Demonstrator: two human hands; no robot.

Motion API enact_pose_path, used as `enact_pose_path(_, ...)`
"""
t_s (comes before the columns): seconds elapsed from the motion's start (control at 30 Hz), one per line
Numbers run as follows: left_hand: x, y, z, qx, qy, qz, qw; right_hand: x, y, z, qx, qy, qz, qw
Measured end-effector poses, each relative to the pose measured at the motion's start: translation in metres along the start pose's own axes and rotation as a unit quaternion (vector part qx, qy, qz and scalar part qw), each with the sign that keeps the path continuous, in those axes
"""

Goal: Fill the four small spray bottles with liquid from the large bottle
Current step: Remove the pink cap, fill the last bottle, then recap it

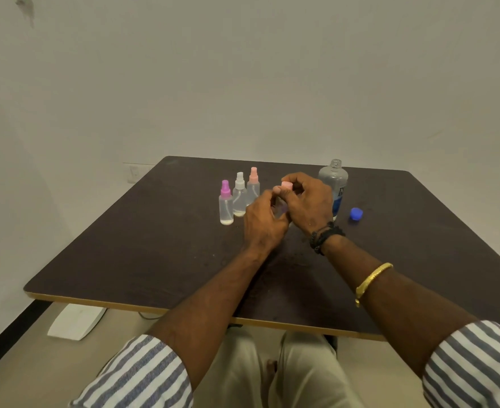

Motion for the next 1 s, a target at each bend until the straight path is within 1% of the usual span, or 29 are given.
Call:
enact_pose_path(0.37, 0.0, 0.01, -0.007, 0.004, -0.02, -0.029, 0.999, 0.002, 0.001, 0.008, 0.018, -0.001, -0.016, 1.0)
enact_pose_path(0.47, -0.004, 0.011, -0.01, 0.001, -0.025, -0.039, 0.999, 0.0, 0.004, 0.011, 0.005, 0.007, -0.024, 1.0)
enact_pose_path(0.6, -0.004, 0.007, -0.009, -0.005, -0.014, -0.026, 1.0, 0.001, 0.002, 0.011, -0.004, 0.007, -0.024, 1.0)
enact_pose_path(0.7, -0.004, 0.005, -0.006, 0.0, -0.014, -0.018, 1.0, 0.001, 0.001, 0.014, 0.023, 0.02, -0.011, 0.999)
enact_pose_path(0.83, -0.003, 0.005, -0.004, -0.01, -0.02, -0.015, 1.0, 0.0, 0.0, 0.02, 0.095, 0.061, -0.008, 0.994)
enact_pose_path(1.0, -0.004, 0.006, -0.006, -0.008, -0.019, -0.007, 1.0, -0.001, 0.008, 0.017, 0.118, 0.039, -0.044, 0.991)
Point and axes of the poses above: each hand's wrist, its own x-axis away from the middle knuckle, its own y-axis out of the palm, z = x × y, the point moved 9 cm from there along -x, towards the middle knuckle, and after that the axes turned 6 degrees about z, right-handed, at the moved point
